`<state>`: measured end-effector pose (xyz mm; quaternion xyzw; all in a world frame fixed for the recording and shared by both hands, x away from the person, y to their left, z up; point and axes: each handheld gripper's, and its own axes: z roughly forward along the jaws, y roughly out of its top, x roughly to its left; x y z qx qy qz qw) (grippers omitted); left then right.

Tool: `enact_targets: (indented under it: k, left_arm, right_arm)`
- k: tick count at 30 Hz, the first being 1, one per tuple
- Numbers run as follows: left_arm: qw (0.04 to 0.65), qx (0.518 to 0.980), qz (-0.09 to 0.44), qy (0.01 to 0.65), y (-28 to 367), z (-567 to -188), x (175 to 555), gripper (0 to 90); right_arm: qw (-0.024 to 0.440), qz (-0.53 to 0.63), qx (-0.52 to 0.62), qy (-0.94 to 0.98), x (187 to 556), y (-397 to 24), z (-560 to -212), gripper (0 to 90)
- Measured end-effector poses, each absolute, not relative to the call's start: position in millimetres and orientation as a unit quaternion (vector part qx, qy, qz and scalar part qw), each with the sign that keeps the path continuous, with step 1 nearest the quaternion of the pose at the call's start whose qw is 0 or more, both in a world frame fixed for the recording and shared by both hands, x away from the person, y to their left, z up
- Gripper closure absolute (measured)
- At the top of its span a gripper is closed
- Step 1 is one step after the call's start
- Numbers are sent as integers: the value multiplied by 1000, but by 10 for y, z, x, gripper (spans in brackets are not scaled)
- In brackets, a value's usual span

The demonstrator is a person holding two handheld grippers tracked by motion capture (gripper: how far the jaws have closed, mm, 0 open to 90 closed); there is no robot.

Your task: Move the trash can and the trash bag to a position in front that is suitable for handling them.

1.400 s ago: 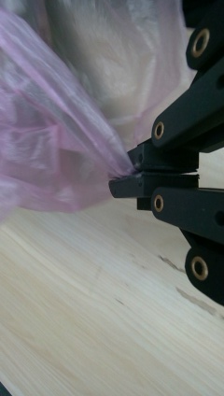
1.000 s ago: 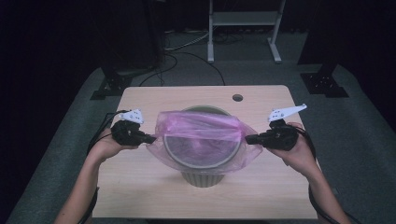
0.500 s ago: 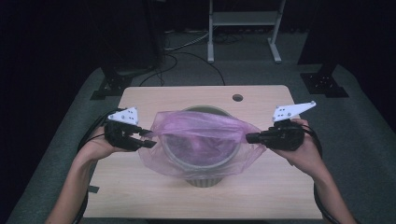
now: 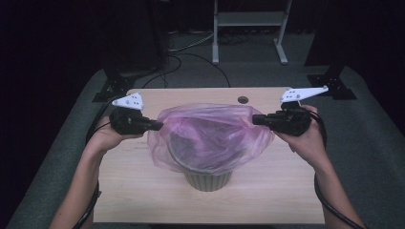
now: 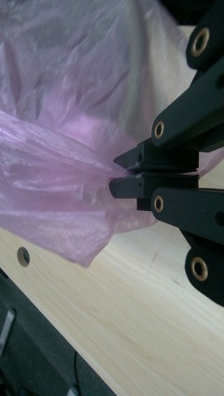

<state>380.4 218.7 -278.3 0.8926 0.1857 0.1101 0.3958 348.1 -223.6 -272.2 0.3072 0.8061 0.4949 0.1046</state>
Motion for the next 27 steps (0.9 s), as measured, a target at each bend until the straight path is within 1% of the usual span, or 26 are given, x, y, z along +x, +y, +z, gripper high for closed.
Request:
enact_targets:
  k: [5, 6, 15, 27]
  left_arm:
    - [394, 887, 103, 216, 2149, -2881, 3976, 884]
    - [393, 886, 102, 222, 2143, -2911, 4006, 886]
    - [385, 882, 83, 259, 2106, -3218, 4224, 888]
    - [389, 880, 63, 267, 2027, -3453, 4323, 895]
  right_arm:
    - [95, 478, 347, 801, 3667, -2218, -2904, 900]
    - [91, 472, 358, 801, 3728, -2218, -2994, 900]
    - [68, 459, 389, 796, 3875, -2263, -3304, 900]
    - [46, 439, 402, 802, 3944, -2260, -3560, 900]
